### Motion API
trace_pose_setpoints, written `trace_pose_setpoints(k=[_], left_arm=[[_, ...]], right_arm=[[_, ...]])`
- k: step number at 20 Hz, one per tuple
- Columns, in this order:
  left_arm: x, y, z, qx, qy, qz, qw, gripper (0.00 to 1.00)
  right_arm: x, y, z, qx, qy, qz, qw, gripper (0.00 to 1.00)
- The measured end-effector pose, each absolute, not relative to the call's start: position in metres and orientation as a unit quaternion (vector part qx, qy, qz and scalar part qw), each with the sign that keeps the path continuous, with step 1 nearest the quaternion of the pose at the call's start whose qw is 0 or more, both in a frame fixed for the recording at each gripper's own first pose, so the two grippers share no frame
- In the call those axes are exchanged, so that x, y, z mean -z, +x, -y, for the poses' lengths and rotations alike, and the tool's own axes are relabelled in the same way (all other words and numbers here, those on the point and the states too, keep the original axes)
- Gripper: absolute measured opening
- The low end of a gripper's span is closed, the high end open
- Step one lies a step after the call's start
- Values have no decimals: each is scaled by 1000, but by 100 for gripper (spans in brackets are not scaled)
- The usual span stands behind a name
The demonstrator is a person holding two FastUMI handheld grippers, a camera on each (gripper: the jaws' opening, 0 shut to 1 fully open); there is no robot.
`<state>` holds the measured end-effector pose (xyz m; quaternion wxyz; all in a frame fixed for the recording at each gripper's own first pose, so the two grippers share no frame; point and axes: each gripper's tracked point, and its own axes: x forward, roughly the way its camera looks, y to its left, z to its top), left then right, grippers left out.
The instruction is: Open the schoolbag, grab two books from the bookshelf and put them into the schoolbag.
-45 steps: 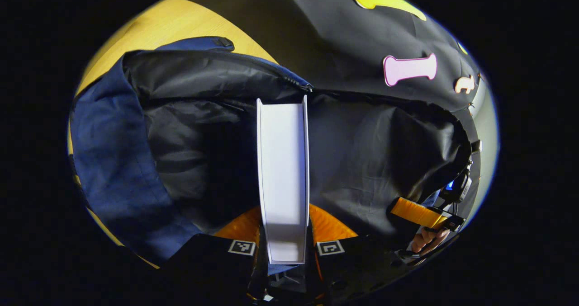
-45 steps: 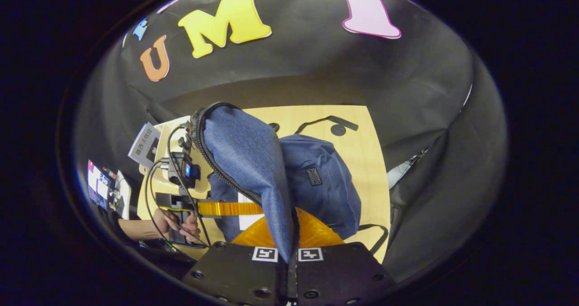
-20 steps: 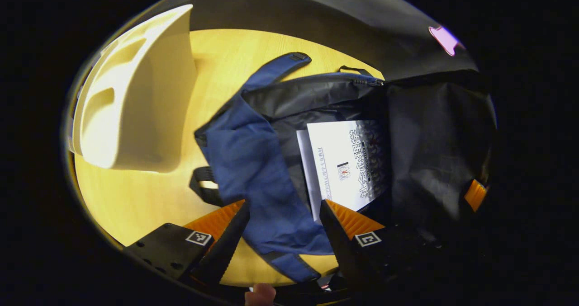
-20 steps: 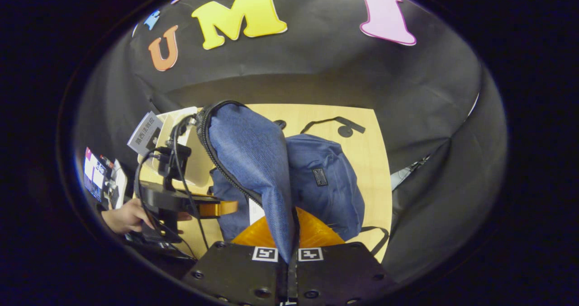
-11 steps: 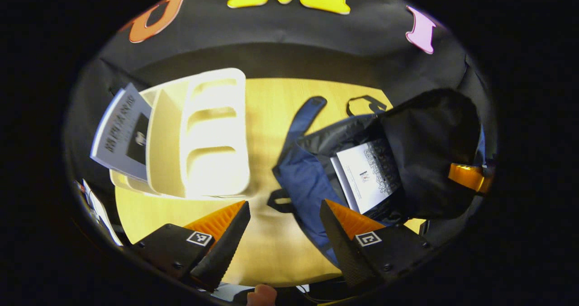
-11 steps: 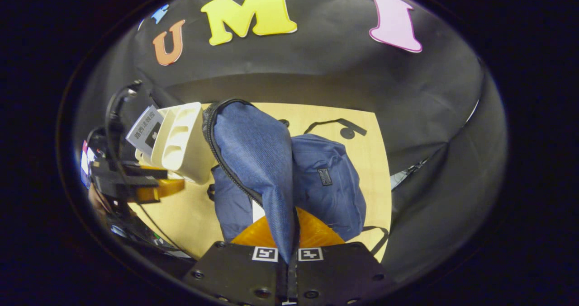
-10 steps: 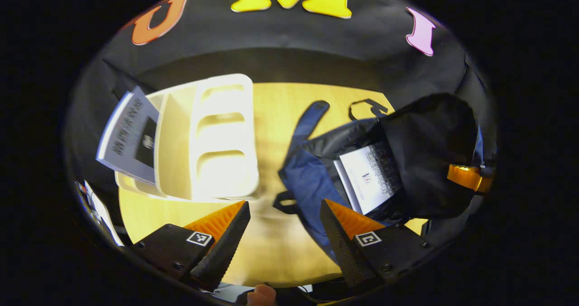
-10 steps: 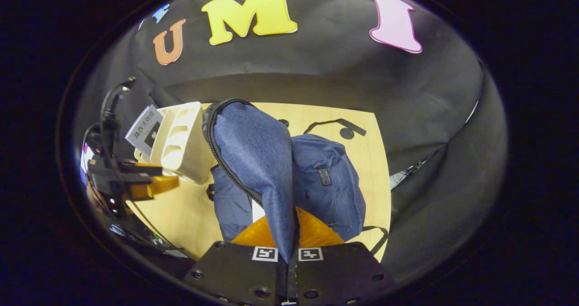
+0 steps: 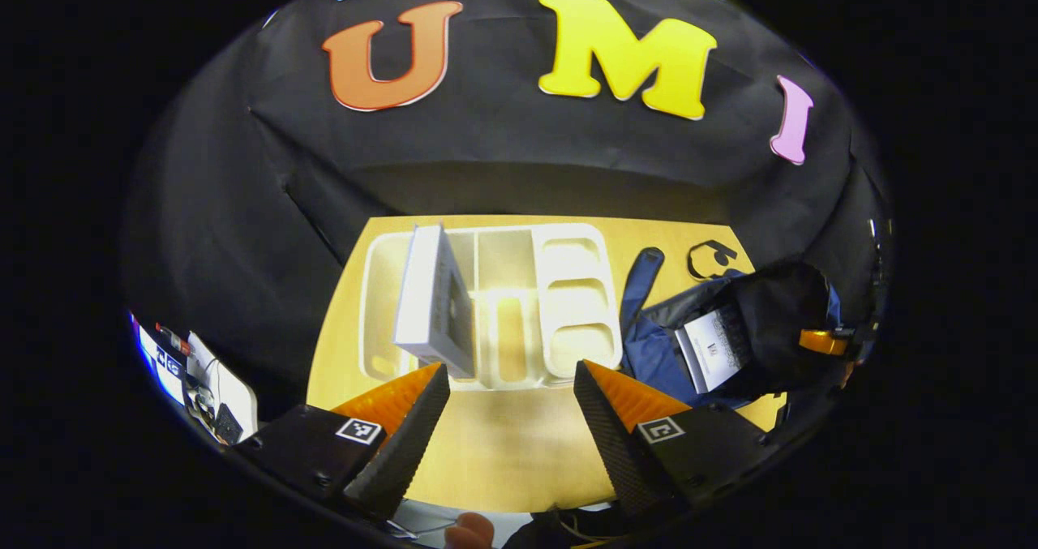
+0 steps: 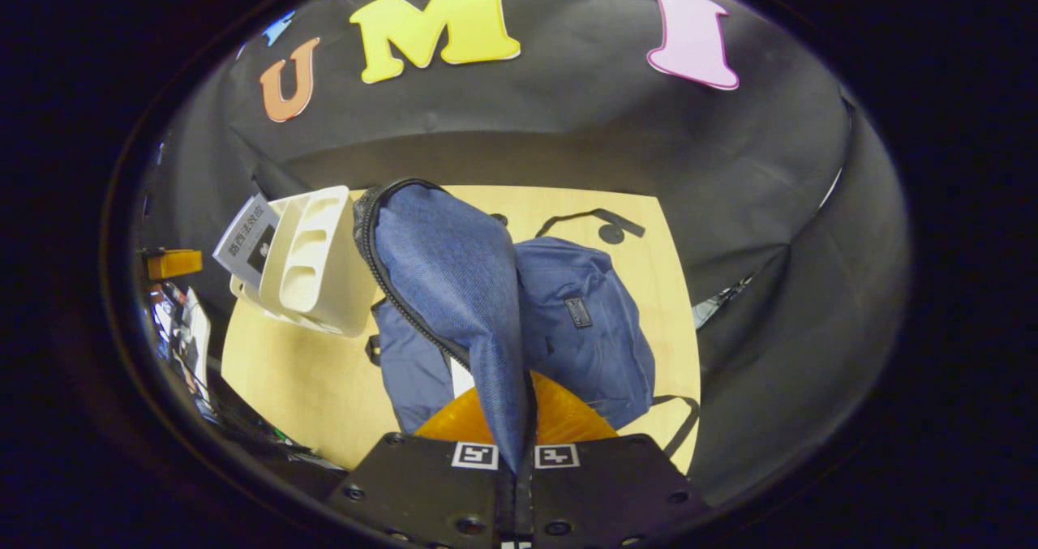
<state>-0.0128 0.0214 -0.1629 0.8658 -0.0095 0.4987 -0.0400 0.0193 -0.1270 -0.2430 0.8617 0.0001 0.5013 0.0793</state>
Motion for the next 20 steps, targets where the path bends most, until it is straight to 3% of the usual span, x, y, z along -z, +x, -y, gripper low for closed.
trace_pose_setpoints(k=[8,20], left_arm=[[152,47,-86,32,10,-532,846,98],[226,76,-82,70,-4,-643,763,98]], right_arm=[[244,19,121,-74,-1,-504,860,2],[248,21,120,-66,1,-518,853,2]])
